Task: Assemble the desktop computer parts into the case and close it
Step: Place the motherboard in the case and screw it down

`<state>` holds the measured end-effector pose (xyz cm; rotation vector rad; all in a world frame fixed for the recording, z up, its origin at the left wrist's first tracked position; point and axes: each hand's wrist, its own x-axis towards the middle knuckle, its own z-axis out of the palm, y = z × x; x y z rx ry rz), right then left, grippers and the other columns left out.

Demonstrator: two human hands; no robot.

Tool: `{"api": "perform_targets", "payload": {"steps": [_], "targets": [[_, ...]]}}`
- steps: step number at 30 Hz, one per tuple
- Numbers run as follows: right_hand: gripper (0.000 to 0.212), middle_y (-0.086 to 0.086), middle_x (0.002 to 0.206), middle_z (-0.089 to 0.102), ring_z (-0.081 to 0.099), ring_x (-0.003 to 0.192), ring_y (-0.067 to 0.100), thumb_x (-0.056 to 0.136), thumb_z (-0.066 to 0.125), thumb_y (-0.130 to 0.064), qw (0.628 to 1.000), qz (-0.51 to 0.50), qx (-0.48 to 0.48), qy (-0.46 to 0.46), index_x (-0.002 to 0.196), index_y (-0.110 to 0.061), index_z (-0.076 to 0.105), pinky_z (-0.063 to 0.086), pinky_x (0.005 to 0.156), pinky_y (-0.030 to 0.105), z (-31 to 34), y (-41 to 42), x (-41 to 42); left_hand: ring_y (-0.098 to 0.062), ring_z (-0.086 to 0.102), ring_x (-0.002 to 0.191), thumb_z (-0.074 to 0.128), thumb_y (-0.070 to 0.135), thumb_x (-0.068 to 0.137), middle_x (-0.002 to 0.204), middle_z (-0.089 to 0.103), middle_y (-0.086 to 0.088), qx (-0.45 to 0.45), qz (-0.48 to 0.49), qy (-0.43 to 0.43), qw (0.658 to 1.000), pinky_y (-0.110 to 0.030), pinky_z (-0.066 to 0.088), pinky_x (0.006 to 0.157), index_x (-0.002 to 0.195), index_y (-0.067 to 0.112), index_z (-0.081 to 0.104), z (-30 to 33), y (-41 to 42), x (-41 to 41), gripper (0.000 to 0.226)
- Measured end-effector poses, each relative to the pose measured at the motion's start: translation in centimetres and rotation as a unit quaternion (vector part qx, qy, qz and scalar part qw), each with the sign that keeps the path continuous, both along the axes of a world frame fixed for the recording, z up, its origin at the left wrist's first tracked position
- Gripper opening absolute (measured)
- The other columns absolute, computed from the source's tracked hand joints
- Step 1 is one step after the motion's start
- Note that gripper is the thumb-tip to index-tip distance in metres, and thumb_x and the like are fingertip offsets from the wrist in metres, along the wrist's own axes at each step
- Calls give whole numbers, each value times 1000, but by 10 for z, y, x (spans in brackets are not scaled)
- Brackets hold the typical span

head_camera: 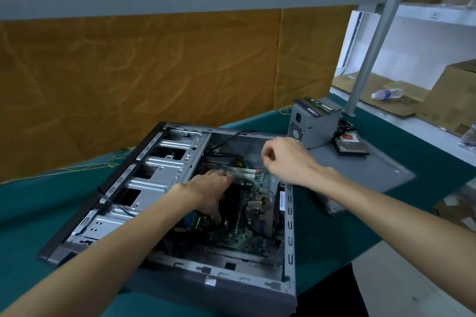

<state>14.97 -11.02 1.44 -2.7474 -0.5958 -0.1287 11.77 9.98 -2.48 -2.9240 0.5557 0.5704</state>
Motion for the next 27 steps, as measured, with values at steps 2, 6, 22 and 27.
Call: {"api": "perform_targets", "payload": {"steps": [2,6,22,27], "targets": [[5,-2,93,58,57,89,18,94,63,-12,994,-31,94,-35,94,-17,67,48,83,35,-13,-13,0,-31,34,142,90,45,70,155,35,-9,-11,-14,-24,1000,-43,33,116,158,18,21,-3,0,-2,115],[20,-1,105,48,52,94,18,95,66,-24,964,-90,232,-93,105,-16,51,46,81,33,-31,-24,-8,-28,21,150,77,40,75,159,28,-6,-89,-68,-34,993,-47,14,126,157,29,23,-5,-24,-8,99],[70,7,129,54,63,107,24,95,52,-66,865,-203,364,280,140,-14,37,53,98,49,-68,-71,-55,-26,41,134,74,63,80,151,34,0,-75,-103,-54,990,-43,32,114,146,29,50,-39,-73,-26,78],[87,38,114,60,62,105,49,100,42,-64,571,-159,492,638,155,1,24,50,97,54,-82,-83,-64,-25,47,130,81,50,80,148,43,1,-126,-80,-54,987,-45,43,105,144,30,54,-38,-71,-27,72]]}}
